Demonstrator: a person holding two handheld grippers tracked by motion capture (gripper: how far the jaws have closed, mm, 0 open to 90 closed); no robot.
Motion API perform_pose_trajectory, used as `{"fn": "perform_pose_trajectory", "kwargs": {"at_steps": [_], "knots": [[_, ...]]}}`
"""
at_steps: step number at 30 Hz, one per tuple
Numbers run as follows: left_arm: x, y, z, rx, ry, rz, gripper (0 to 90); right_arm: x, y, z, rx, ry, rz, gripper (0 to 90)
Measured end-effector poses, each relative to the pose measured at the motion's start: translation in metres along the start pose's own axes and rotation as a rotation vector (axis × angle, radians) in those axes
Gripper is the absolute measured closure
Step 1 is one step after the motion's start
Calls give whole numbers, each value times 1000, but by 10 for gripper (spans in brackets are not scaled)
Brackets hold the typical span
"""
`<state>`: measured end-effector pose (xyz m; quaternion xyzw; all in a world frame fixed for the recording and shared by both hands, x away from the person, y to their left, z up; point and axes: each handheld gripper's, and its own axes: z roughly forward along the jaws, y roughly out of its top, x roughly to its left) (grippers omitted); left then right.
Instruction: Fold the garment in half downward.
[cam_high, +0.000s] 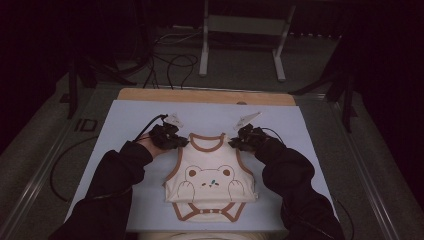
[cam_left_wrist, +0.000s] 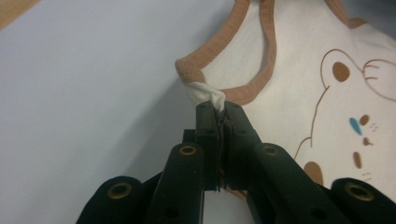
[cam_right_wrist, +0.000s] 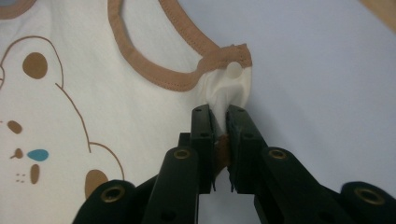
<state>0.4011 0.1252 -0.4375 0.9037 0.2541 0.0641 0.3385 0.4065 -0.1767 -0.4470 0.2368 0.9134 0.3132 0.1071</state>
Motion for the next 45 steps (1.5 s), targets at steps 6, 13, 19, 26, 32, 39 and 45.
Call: {"fn": "perform_pose_trajectory", "kwargs": {"at_steps": [6,13,19,26,32,39,45], "knots": [[1,7,-11,-22,13,8,867,-2,7,-7,-24,-14,-5,824],[0,14,-18,-38,21,21,867,-4,13,-15,-36,-26,-10,824],[0,21,-26,-49,37,39,867,-6,19,-21,-50,-39,-13,824],[1,27,-34,-70,52,43,867,-10,28,-26,-54,-57,-31,824],[2,33,-42,-91,59,47,867,-12,36,-31,-73,-69,-33,824],[3,43,-55,-110,83,59,867,-14,48,-42,-97,-93,-41,824],[-2,56,-71,-138,109,98,867,-17,61,-53,-125,-124,-55,824]]}}
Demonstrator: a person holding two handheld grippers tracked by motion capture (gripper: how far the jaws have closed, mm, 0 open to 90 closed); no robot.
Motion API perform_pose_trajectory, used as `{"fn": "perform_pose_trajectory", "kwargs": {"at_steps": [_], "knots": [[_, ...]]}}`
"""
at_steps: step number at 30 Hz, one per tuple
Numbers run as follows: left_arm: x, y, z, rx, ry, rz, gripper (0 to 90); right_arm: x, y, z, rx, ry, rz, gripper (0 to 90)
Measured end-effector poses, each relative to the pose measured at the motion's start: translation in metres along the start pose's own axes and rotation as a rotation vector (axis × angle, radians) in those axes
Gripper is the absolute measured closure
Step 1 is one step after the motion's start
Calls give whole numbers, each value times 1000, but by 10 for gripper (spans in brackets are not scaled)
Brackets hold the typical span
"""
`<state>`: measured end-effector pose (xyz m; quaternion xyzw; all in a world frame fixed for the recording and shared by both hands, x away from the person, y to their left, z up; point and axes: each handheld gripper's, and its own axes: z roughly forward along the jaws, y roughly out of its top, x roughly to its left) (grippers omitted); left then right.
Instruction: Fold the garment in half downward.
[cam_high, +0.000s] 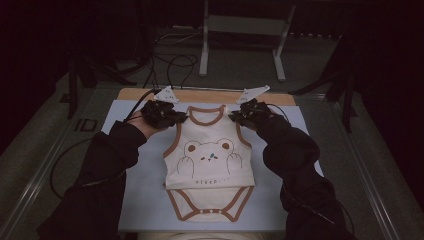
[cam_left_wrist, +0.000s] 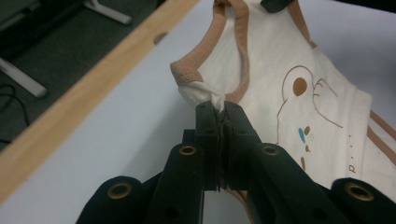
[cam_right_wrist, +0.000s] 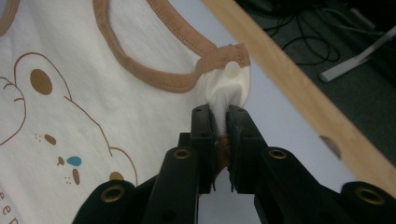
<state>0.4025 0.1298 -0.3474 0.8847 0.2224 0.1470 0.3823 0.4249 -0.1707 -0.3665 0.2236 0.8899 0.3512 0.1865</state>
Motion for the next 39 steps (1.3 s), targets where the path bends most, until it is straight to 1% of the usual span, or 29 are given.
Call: {"fn": "perform_pose_trajectory", "kwargs": {"at_steps": [3,4,6,9,10,11,14,16,18,19,20,23,26,28,31,35,39], "knots": [[2,6,-5,-6,12,9,866,-2,7,-4,-12,-15,-3,824],[3,7,-6,-3,22,15,866,-4,9,-5,-14,-18,-7,824],[5,10,-7,-7,26,11,866,-5,13,-8,-22,-23,-17,824],[8,12,-9,-20,41,4,866,-7,18,-10,-35,-33,-20,823],[8,12,-10,-23,44,8,866,-7,19,-11,-41,-38,-20,823],[8,12,-11,-32,59,13,866,-7,20,-12,-44,-43,-23,823],[8,13,-15,-46,53,-1,866,-8,23,-16,-50,-55,-27,823],[6,14,-15,-43,50,12,866,-7,25,-18,-60,-51,-22,823],[5,13,-17,-44,55,16,865,-6,25,-20,-60,-56,-32,822],[5,13,-18,-53,52,12,866,-5,25,-21,-64,-57,-32,822],[5,13,-19,-59,49,8,865,-4,25,-22,-68,-57,-32,823],[2,12,-19,-55,44,22,865,-1,23,-23,-75,-54,-30,822],[-2,9,-19,-54,42,29,865,3,19,-25,-77,-46,-38,822],[-5,7,-19,-55,33,32,865,6,15,-26,-78,-43,-39,822],[-10,3,-19,-54,25,39,865,10,8,-28,-86,-35,-32,822],[-17,-3,-17,-62,7,42,865,17,-2,-30,-80,-30,-35,822],[-27,-10,-14,-46,-3,57,865,26,-13,-30,-74,-17,-38,822]]}}
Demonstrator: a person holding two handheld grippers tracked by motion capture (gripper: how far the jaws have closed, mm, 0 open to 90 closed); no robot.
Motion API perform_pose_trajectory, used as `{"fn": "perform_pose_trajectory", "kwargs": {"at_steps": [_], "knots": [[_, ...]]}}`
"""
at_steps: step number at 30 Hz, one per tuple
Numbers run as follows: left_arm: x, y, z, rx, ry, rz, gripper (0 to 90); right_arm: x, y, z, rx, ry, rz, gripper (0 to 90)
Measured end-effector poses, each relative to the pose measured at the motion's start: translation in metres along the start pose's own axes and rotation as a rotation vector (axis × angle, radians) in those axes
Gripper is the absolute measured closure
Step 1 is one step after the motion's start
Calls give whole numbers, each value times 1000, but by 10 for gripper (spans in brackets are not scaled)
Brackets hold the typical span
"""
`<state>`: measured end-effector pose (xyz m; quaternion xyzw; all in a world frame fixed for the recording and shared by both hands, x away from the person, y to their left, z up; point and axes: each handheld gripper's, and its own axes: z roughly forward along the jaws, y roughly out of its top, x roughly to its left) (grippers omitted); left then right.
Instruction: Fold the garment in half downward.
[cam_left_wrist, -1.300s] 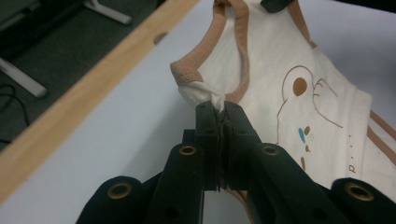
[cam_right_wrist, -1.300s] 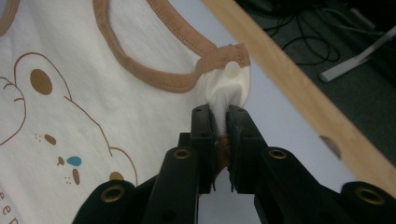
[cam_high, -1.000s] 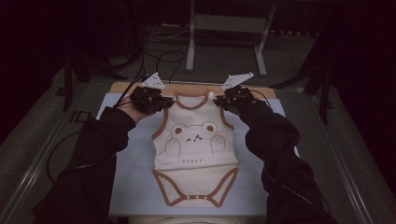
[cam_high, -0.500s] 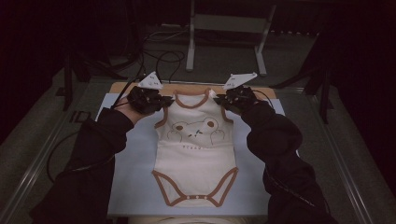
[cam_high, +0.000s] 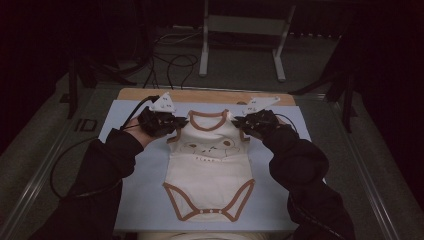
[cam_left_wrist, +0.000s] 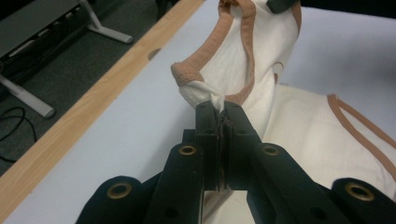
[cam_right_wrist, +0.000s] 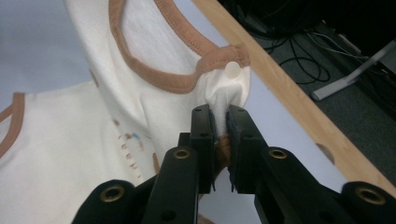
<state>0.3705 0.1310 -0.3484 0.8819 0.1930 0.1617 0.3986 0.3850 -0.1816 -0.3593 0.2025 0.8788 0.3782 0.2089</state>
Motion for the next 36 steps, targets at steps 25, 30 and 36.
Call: {"fn": "perform_pose_trajectory", "kwargs": {"at_steps": [25,30,36], "knots": [[-58,-54,11,37,-101,36,863,59,-55,0,38,132,-12,820],[-69,-65,14,43,-129,42,863,69,-65,3,50,161,-5,820],[-83,-78,18,49,-155,51,860,80,-76,4,55,195,1,818]]}}
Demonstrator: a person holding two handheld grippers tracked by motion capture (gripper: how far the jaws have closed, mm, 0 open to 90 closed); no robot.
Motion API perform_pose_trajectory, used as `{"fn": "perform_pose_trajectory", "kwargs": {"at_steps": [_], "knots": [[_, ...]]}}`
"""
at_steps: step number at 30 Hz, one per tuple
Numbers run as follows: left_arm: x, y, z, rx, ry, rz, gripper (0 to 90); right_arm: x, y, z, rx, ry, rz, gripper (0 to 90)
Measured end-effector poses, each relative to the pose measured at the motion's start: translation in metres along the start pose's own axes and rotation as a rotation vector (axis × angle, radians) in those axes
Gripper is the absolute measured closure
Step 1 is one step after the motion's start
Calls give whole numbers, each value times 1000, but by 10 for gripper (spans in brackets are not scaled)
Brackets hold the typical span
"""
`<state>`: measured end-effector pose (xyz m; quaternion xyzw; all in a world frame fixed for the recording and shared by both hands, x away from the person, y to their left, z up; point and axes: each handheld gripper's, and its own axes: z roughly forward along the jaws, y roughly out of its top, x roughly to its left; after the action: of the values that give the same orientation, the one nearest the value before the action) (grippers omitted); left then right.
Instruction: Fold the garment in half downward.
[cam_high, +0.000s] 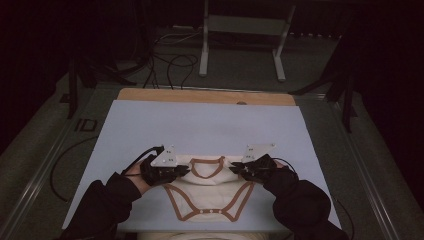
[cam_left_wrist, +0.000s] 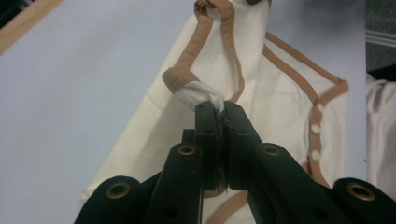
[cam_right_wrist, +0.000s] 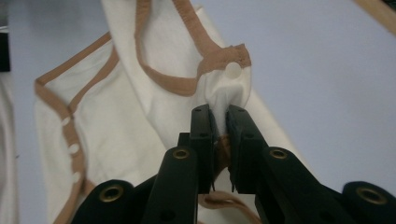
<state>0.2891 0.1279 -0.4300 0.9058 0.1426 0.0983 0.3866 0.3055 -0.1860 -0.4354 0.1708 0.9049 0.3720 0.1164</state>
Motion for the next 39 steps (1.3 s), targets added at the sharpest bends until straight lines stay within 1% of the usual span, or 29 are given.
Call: {"fn": "perform_pose_trajectory", "kwargs": {"at_steps": [3,5,6,8,12,13,14,16,18,19,20,21,22,23,24,25,26,27,29,30,31,32,33,34,35,36,37,38,39], "knots": [[-5,-8,5,13,-16,-7,860,7,-6,4,9,23,-1,816],[-8,-14,9,23,-25,4,860,11,-12,8,20,37,6,816],[-9,-17,10,30,-34,6,860,13,-14,9,26,40,1,815],[-13,-21,12,27,-47,9,859,17,-18,11,35,53,5,815],[-17,-32,16,42,-84,-6,857,23,-27,14,46,83,10,814],[-18,-34,17,43,-85,-14,855,23,-29,14,48,95,9,813],[-19,-37,18,44,-93,-18,855,25,-31,15,53,102,19,813],[-23,-41,20,42,-110,-23,855,28,-35,15,52,118,12,811],[-25,-45,21,42,-125,-21,855,31,-38,16,54,129,23,808],[-25,-45,21,42,-125,-21,855,31,-38,16,54,129,23,808],[-26,-48,22,33,-137,-38,855,33,-40,16,61,136,27,804],[-27,-49,22,31,-139,-40,854,37,-43,16,64,145,44,802],[-28,-51,22,31,-147,-36,853,37,-44,17,60,153,36,795],[-29,-52,23,27,-151,-41,848,39,-46,16,71,157,34,775],[-30,-54,24,30,-157,-39,845,40,-47,17,65,161,35,765],[-31,-54,24,32,-161,-38,841,41,-49,16,70,165,46,758],[-32,-56,24,33,-167,-42,841,42,-50,16,67,167,48,757],[-32,-56,24,35,-173,-37,827,43,-51,16,69,174,49,735],[-34,-58,24,38,-180,-33,827,46,-51,14,67,182,41,736],[-35,-58,24,42,-188,-35,821,47,-52,14,65,186,33,729],[-37,-58,24,36,-197,-34,809,48,-51,14,72,190,36,716],[-39,-58,23,34,-210,-21,804,49,-52,14,71,192,29,716],[-40,-58,23,36,-216,-18,786,50,-52,14,70,198,19,707],[-42,-58,22,38,-235,-12,775,52,-52,13,73,200,21,685],[-43,-59,22,41,-245,-9,739,53,-52,13,70,206,24,669],[-45,-59,22,47,-254,-6,724,53,-53,13,72,217,25,666],[-46,-60,22,53,-269,-6,704,55,-53,13,75,230,21,639],[-47,-61,22,58,-285,5,678,56,-54,14,81,239,24,630],[-48,-62,22,61,-293,4,664,57,-54,14,91,252,15,623]]}}
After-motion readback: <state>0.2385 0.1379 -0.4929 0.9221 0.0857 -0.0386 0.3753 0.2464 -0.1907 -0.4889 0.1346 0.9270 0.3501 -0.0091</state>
